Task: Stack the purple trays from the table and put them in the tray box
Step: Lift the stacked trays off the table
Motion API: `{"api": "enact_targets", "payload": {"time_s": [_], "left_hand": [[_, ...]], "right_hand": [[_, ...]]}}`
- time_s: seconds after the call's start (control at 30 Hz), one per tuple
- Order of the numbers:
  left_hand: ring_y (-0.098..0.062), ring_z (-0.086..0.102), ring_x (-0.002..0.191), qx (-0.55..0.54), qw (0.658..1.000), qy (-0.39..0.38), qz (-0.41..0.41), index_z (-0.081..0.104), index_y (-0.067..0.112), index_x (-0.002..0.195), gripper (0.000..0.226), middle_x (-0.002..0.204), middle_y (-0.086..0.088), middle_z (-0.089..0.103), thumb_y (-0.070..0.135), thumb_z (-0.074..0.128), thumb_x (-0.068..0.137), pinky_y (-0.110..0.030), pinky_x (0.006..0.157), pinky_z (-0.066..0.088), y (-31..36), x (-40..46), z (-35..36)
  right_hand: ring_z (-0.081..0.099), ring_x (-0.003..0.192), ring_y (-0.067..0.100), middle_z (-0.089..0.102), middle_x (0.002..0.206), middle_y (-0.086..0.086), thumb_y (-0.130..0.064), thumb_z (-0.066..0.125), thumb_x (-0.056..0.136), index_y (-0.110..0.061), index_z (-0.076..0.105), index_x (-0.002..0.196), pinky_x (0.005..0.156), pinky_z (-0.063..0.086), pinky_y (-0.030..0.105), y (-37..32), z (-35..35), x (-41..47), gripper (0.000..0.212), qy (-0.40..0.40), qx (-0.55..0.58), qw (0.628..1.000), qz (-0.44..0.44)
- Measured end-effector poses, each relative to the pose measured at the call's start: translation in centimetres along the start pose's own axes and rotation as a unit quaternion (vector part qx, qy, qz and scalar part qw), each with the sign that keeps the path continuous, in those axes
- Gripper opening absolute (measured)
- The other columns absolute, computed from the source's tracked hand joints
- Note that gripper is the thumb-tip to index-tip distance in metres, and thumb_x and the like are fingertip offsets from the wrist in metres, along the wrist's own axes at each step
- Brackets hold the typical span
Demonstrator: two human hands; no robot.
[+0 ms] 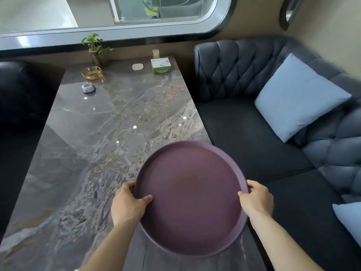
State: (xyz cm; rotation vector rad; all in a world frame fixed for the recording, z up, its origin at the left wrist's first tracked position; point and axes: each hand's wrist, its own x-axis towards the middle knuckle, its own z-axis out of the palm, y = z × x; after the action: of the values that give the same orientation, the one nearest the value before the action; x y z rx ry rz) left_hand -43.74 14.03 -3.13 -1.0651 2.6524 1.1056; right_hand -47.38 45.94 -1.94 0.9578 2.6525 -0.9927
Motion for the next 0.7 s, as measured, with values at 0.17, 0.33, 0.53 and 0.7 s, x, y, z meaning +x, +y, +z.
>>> {"api": "enact_targets", "payload": {"time_s": [0.17, 0.33, 0.53, 0.7], "left_hand": [[-0.028, 0.064, 0.107, 0.038, 0.999, 0.023, 0.005, 0.069, 0.024, 0.114, 0.052, 0.113, -0.003, 0.069, 0.031, 0.084, 0.066, -0.038, 0.086, 0.049, -0.4, 0.4, 1.6], [-0.028, 0.064, 0.103, 0.039, 0.999, 0.036, 0.007, 0.068, 0.021, 0.112, 0.046, 0.11, -0.005, 0.068, 0.025, 0.084, 0.069, -0.038, 0.086, 0.048, -1.0, 0.6, 2.3], [-0.022, 0.065, 0.091, 0.008, 0.999, -0.011, -0.045, 0.06, 0.03, 0.101, 0.043, 0.099, 0.004, 0.072, 0.025, 0.085, 0.066, -0.034, 0.075, 0.045, -1.0, 1.6, 2.0], [-0.03, 0.066, 0.109, 0.005, 0.995, -0.052, -0.08, 0.065, 0.023, 0.121, 0.057, 0.112, -0.003, 0.074, 0.018, 0.082, 0.067, -0.042, 0.096, 0.051, -0.3, 2.8, 2.2]], "right_hand": [[0.067, 0.105, 0.034, 0.072, 0.118, 0.009, -0.011, 0.067, 0.093, -0.019, 0.067, 0.133, 0.075, 0.05, 0.032, 0.6, 0.9, 1.4, 0.041, 0.007, -0.038, 0.999, -0.01], [0.055, 0.081, 0.027, 0.056, 0.131, 0.011, -0.009, 0.068, 0.092, -0.018, 0.067, 0.133, 0.072, 0.044, 0.033, 1.2, 1.7, 2.2, 0.042, 0.028, -0.041, 0.999, -0.007], [0.061, 0.087, 0.026, 0.076, 0.111, 0.006, -0.004, 0.074, 0.085, -0.02, 0.075, 0.118, 0.085, 0.057, 0.04, 1.4, 1.9, 3.1, 0.036, 0.034, 0.024, 0.998, 0.036], [0.069, 0.111, 0.03, 0.078, 0.113, 0.003, -0.01, 0.081, 0.081, -0.02, 0.07, 0.131, 0.1, 0.054, 0.044, 2.0, 2.0, 3.4, 0.052, 0.022, 0.078, 0.994, 0.068]]}}
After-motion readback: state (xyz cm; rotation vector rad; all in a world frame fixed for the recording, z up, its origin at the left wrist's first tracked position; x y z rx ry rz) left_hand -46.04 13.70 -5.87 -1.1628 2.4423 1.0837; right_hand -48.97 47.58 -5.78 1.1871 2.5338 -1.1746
